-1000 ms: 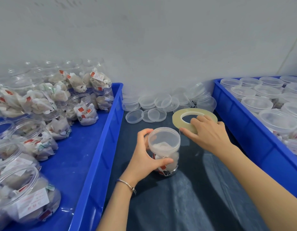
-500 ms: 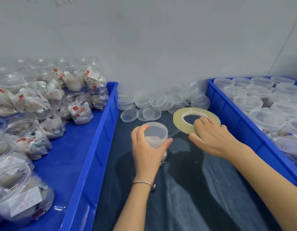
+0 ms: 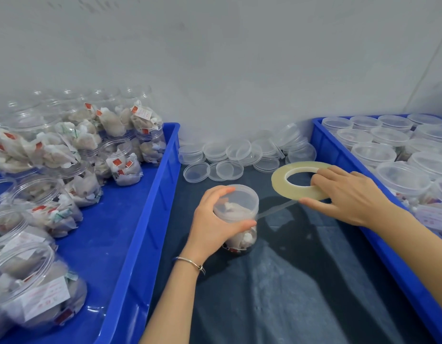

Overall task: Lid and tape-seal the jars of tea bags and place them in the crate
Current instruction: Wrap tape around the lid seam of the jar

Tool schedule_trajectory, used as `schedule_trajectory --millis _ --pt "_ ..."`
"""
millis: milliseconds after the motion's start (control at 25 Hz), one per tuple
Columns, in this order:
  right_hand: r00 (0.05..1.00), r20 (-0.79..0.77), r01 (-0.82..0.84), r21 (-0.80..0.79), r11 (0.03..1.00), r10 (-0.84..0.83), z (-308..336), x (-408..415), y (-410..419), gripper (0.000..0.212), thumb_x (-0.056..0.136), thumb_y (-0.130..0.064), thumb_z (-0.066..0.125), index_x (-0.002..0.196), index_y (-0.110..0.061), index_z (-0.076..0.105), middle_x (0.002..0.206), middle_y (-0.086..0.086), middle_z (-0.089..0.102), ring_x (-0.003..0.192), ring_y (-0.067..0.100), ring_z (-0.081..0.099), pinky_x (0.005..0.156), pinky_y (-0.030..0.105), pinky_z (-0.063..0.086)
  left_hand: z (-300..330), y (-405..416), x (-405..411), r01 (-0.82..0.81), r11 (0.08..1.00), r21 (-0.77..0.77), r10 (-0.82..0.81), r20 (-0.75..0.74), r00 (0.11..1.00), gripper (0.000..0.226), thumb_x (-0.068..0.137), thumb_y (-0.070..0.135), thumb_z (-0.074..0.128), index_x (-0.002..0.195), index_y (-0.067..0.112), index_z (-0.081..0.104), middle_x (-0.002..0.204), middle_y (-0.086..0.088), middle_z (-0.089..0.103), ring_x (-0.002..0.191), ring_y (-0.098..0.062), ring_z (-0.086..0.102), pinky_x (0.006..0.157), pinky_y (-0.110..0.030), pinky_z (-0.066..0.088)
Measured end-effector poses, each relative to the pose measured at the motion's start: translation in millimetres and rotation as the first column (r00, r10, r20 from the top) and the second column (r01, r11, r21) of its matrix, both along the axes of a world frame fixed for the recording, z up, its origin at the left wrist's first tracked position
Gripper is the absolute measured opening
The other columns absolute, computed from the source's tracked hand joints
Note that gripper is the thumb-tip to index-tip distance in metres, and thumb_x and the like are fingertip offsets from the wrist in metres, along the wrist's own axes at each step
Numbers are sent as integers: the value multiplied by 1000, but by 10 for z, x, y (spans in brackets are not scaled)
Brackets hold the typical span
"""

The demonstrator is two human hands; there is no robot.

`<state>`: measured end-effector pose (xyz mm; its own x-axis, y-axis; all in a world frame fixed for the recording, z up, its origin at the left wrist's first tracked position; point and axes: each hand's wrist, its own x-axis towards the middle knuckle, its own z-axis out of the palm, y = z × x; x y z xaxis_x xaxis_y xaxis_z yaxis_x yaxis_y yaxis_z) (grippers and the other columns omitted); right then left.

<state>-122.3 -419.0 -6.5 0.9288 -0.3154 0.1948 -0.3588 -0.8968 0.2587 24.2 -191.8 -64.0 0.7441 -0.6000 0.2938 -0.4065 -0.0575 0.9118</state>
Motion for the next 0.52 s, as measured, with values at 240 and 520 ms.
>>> schedule_trajectory --millis 240,520 --pt "999 34 -12 61 998 10 -99 96 53 47 85 -59 23 91 -18 45 100 -8 49 103 13 45 59 26 38 10 36 26 321 947 25 -313 -162 936 92 53 5 91 130 29 47 128 13 56 118 -4 55 94 -20 47" --pt "997 70 -32 246 969 16 -243 376 258 43 93 -53 31 94 -13 49 100 -3 45 101 16 41 60 27 34 89 30 93 457 888 54 -434 -231 871 76 60 -9 84 123 12 47 134 7 54 124 -8 52 101 -27 44"
